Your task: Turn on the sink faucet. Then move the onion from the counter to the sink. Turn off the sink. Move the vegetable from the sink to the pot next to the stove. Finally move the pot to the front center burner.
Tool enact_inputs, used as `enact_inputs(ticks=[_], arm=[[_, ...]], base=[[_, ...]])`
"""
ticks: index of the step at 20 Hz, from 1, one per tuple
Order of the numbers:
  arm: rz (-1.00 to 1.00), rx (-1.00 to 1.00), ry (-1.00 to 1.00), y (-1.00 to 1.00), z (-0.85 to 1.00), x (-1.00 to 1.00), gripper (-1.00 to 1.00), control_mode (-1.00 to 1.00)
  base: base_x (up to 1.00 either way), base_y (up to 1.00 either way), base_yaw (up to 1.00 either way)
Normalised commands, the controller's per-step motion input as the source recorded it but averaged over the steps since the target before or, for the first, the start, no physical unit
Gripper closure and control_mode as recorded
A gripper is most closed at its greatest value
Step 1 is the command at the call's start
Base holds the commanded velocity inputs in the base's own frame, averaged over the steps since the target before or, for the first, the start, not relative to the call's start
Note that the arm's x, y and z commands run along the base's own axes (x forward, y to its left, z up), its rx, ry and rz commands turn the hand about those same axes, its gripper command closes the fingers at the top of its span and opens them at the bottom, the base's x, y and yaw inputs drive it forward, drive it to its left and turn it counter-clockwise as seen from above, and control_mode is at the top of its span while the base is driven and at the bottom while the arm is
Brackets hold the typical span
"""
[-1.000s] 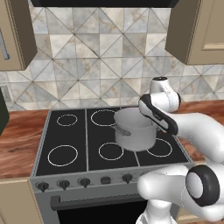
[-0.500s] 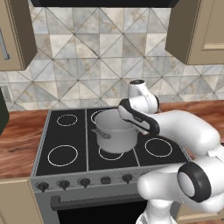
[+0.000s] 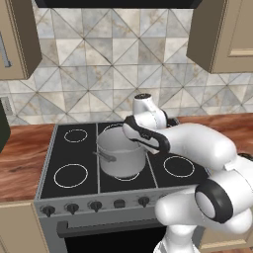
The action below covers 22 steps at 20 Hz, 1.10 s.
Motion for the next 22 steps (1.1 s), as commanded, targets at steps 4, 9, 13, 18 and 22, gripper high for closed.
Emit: enact_inputs(ticks=[4, 9, 13, 18, 22], arm=[[0.09, 0.0, -0.01, 0.0, -0.19, 0.06, 1.0, -1.0], [0.07, 0.0, 0.0, 0.02, -0.27, 0.05, 1.0, -1.0], [0.06, 0.0, 0.0, 0.02, -0.27, 0.08, 1.0, -1.0], [0.06, 0.0, 0.0, 0.03, -0.25, 0.03, 1.0, -1.0], [0.06, 0.02, 0.0, 0.02, -0.09, -0.01, 1.0, -1.0]], base=[[0.0, 0.0, 0.0], [0.0, 0.0, 0.0], [0.0, 0.0, 0.0], [0.0, 0.0, 0.0], [0.0, 0.0, 0.0]])
